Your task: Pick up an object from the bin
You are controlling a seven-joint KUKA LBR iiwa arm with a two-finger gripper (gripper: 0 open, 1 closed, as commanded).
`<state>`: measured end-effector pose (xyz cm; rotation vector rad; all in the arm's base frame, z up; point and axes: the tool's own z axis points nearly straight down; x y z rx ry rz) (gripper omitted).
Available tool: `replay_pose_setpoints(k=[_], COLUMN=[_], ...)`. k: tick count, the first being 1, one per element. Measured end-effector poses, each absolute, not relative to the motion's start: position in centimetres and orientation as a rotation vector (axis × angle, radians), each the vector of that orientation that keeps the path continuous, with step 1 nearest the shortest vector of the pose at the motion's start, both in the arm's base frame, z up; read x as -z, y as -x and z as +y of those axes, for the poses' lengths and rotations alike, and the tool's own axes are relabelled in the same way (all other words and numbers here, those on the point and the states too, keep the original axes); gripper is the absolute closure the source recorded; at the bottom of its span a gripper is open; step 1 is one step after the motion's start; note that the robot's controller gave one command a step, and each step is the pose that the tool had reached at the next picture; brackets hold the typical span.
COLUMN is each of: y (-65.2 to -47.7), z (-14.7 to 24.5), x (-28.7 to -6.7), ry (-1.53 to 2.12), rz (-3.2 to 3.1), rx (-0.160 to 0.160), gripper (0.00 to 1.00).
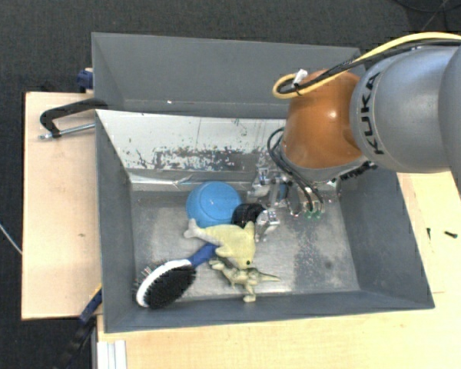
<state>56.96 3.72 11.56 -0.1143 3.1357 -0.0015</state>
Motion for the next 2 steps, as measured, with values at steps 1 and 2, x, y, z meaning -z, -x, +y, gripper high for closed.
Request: replay_pose_setpoints(k=[1,2], y=[-55.1,-56.2], z=[2.2,-0.6], x=[-27.8,-22.0], ry=[0.383,0.741], rz=[3.102,3.055], rx=[0.001,-0.001], gripper=[1.00,1.00])
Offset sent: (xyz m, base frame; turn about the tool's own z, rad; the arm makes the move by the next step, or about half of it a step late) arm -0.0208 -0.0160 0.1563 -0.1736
